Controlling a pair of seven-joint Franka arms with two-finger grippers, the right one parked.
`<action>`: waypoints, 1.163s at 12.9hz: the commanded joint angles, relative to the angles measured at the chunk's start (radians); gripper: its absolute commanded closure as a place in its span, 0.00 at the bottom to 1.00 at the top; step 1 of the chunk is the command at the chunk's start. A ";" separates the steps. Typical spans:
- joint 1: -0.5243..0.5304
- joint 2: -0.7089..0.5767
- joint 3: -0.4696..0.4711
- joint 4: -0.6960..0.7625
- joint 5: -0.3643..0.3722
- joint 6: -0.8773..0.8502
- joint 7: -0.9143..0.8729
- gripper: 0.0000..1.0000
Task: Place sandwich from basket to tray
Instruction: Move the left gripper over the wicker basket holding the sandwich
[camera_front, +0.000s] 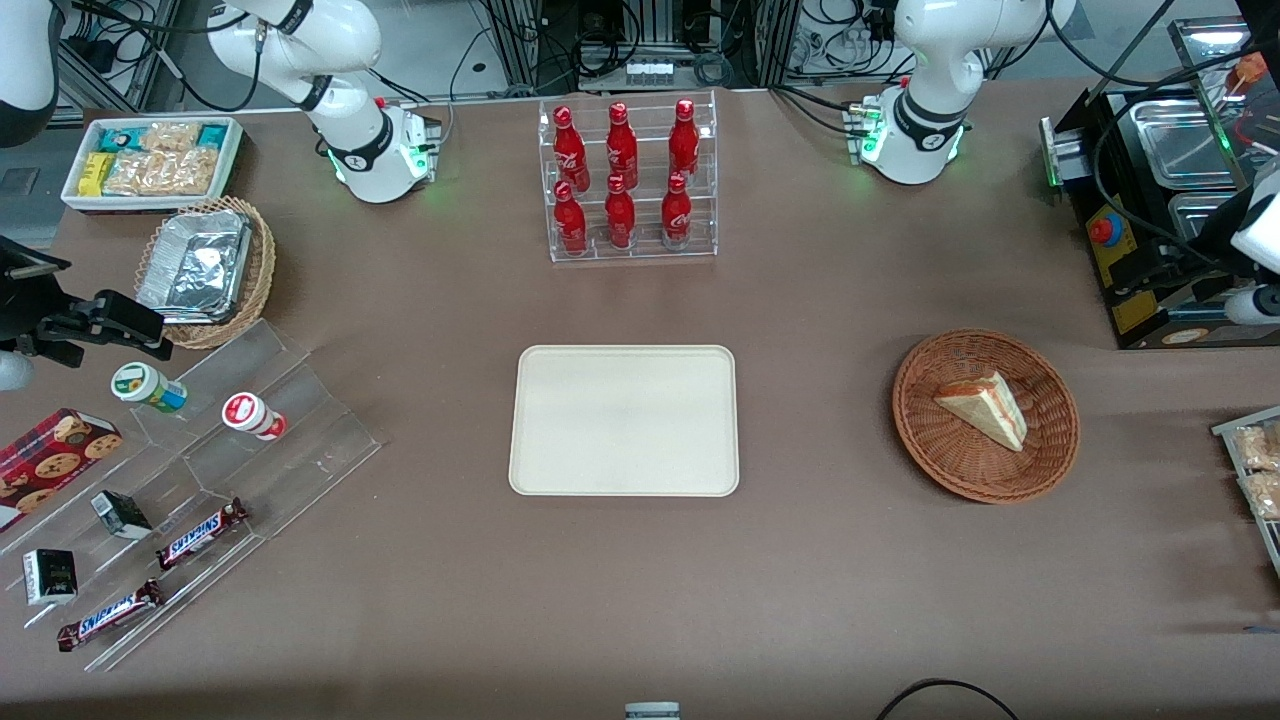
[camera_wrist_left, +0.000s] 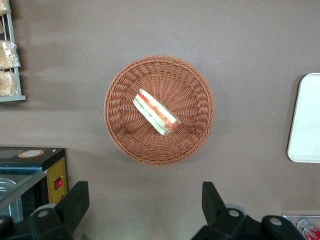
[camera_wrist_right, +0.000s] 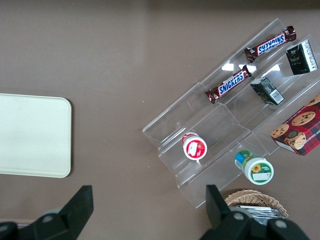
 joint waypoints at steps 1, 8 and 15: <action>0.001 0.025 -0.002 0.016 0.015 -0.014 -0.120 0.00; -0.007 0.052 -0.003 -0.155 -0.002 0.149 -0.586 0.00; -0.034 0.116 -0.003 -0.384 0.006 0.506 -0.708 0.00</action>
